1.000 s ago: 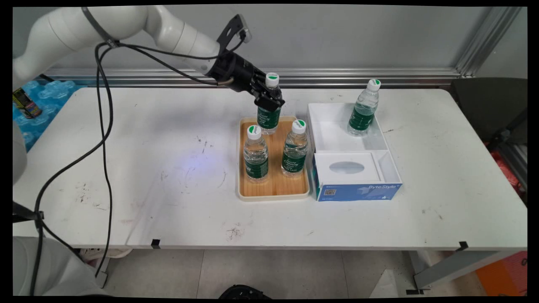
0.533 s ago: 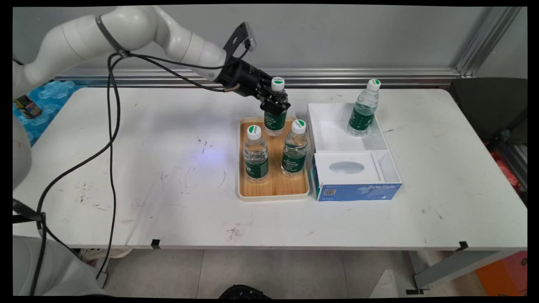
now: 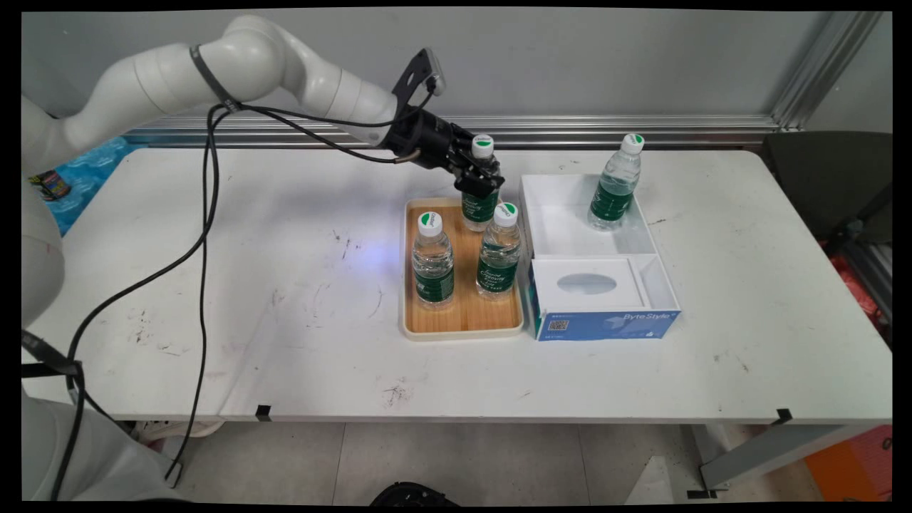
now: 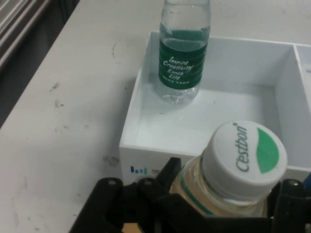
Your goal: Place the picked object on the tray
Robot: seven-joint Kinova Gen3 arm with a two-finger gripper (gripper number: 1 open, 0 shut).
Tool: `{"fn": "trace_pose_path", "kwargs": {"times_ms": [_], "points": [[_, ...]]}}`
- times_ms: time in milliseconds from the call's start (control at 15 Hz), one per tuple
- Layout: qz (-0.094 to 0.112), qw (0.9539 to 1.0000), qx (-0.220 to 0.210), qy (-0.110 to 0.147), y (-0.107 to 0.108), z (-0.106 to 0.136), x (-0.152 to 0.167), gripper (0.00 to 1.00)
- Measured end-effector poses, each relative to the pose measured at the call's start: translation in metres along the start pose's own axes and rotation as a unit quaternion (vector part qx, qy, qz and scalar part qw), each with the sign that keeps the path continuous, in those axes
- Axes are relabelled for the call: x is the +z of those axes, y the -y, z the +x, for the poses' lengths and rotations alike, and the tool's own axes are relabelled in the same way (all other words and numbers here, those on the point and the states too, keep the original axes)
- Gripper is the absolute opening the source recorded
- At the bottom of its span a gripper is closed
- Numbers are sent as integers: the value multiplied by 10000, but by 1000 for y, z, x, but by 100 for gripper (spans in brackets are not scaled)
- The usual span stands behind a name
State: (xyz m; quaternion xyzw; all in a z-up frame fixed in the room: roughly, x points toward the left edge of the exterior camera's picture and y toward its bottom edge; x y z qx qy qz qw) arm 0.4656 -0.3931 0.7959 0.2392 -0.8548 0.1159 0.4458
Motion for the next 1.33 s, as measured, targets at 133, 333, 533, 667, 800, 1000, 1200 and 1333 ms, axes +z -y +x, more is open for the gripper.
{"fn": "trace_pose_path", "kwargs": {"times_ms": [133, 333, 533, 667, 800, 1000, 1200, 1333], "points": [[-9, 10000, -23, -52, 2, -2, 7, 0], [-17, 9999, -50, -89, 3, -4, 13, 0], [-24, 9999, -77, -102, 4, -7, 17, 0], [-33, 9999, -101, -110, 4, -8, 20, 0], [-44, 9998, -121, -116, 4, -10, 23, 0], [-58, 9998, -145, -112, 4, -12, 25, 100], [-71, 9998, -174, -105, 4, -14, 26, 100], [-85, 9997, -194, -93, 3, -15, 26, 100]]}}
